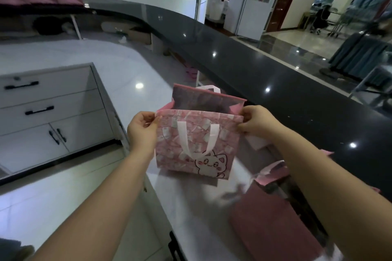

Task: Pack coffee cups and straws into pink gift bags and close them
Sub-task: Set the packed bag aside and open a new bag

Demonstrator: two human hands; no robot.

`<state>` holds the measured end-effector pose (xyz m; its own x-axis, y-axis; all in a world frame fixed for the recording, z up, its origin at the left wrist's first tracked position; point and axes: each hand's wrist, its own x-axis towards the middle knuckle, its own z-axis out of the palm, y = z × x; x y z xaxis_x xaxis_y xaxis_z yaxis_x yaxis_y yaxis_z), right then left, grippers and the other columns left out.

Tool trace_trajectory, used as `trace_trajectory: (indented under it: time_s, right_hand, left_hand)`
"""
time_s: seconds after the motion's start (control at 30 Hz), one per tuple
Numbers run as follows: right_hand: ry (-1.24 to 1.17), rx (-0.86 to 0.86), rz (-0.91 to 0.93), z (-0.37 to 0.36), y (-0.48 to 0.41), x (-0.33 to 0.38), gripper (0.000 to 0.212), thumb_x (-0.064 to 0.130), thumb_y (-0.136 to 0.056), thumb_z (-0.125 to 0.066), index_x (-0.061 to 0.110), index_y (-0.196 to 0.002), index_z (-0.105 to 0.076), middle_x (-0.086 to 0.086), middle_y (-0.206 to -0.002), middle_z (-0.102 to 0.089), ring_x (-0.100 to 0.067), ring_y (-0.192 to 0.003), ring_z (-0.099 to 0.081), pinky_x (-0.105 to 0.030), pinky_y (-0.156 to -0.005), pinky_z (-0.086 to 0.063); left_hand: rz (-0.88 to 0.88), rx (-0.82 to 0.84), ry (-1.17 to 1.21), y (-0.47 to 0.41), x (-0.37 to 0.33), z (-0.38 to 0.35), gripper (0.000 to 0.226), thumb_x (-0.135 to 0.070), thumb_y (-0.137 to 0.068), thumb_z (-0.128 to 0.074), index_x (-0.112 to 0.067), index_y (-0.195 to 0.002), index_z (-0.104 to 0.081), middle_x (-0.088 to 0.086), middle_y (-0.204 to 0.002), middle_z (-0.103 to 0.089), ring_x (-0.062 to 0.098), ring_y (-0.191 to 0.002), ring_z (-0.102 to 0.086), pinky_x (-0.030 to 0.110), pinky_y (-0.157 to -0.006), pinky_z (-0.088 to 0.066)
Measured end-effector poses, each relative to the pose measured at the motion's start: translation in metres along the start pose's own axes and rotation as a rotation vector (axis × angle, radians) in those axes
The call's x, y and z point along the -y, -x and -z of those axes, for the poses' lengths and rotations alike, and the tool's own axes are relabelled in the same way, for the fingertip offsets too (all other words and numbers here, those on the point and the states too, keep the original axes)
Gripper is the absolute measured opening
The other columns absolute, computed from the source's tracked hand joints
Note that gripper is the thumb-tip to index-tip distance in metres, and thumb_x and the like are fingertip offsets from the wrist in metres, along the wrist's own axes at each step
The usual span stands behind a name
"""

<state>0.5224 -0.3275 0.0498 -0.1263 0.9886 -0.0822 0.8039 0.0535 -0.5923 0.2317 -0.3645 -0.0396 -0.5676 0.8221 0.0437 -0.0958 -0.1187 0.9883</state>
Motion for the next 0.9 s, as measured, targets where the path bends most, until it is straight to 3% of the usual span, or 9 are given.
trace_trajectory:
  time_s: [0.1, 0.23, 0.33, 0.43, 0.53, 0.67, 0.9]
  right_hand:
    - [-0.043, 0.006, 0.03, -0.013, -0.022, 0.051, 0.019, 0.008, -0.077, -0.077, 0.014, -0.092, -0.067, -0.007, -0.087, -0.072, -0.023, -0.075, -0.072, -0.043, -0.066, -0.061]
    - [-0.226, -0.065, 0.098, -0.054, -0.055, 0.132, 0.015, 0.009, -0.081, -0.074, 0.019, -0.09, -0.066, -0.003, -0.09, -0.072, -0.015, -0.078, -0.072, -0.031, -0.067, -0.061]
    - [-0.419, -0.089, 0.091, -0.109, -0.082, 0.195, 0.01, 0.008, -0.086, -0.07, 0.014, -0.092, -0.066, -0.004, -0.091, -0.07, -0.019, -0.082, -0.071, -0.026, -0.06, -0.06]
    - [-0.574, -0.115, 0.107, -0.179, -0.108, 0.259, 0.003, 0.01, -0.088, -0.068, 0.013, -0.089, -0.067, -0.005, -0.088, -0.072, -0.022, -0.084, -0.071, -0.037, -0.069, -0.061]
    - [-0.696, -0.122, 0.135, -0.253, -0.124, 0.32, 0.007, 0.023, -0.084, -0.072, 0.017, -0.082, -0.069, -0.001, -0.081, -0.074, -0.022, -0.079, -0.072, -0.043, -0.068, -0.061]
    - [-0.891, -0.085, 0.118, -0.337, -0.141, 0.387, 0.014, 0.035, -0.083, -0.075, 0.022, -0.083, -0.07, 0.002, -0.081, -0.074, -0.021, -0.079, -0.072, -0.043, -0.07, -0.061]
    - [-1.041, -0.031, 0.116, -0.419, -0.195, 0.459, 0.014, 0.034, -0.083, -0.075, 0.022, -0.088, -0.072, 0.0, -0.091, -0.075, -0.022, -0.089, -0.072, -0.04, -0.075, -0.061]
  left_hand:
    - [-0.019, -0.054, 0.054, -0.035, -0.016, 0.033, 0.023, -0.012, -0.084, -0.073, -0.029, -0.073, -0.063, -0.009, -0.073, -0.068, 0.011, -0.068, -0.065, 0.027, -0.058, -0.055]
    - [-0.08, -0.117, 0.103, -0.089, -0.037, 0.091, 0.022, -0.006, -0.086, -0.07, -0.026, -0.079, -0.062, -0.008, -0.077, -0.067, 0.005, -0.069, -0.064, 0.018, -0.061, -0.053]
    - [-0.061, -0.141, 0.098, -0.13, -0.044, 0.149, 0.019, -0.009, -0.085, -0.071, -0.025, -0.081, -0.064, -0.002, -0.084, -0.069, 0.014, -0.079, -0.065, 0.031, -0.074, -0.056]
    - [-0.036, -0.194, 0.079, -0.17, -0.048, 0.215, 0.015, -0.011, -0.085, -0.073, -0.023, -0.082, -0.065, 0.001, -0.088, -0.07, 0.02, -0.083, -0.066, 0.04, -0.082, -0.058]
    - [-0.025, -0.261, 0.061, -0.21, -0.049, 0.281, 0.012, -0.011, -0.084, -0.074, -0.02, -0.083, -0.067, 0.003, -0.089, -0.072, 0.023, -0.086, -0.069, 0.043, -0.084, -0.058]
    - [-0.001, -0.352, 0.029, -0.256, -0.044, 0.354, 0.01, -0.013, -0.083, -0.075, -0.021, -0.084, -0.068, 0.002, -0.088, -0.073, 0.02, -0.084, -0.07, 0.044, -0.083, -0.058]
    - [0.029, -0.514, 0.045, -0.329, -0.034, 0.434, 0.012, -0.014, -0.084, -0.074, -0.025, -0.083, -0.068, -0.006, -0.082, -0.074, 0.012, -0.076, -0.071, 0.044, -0.076, -0.06]
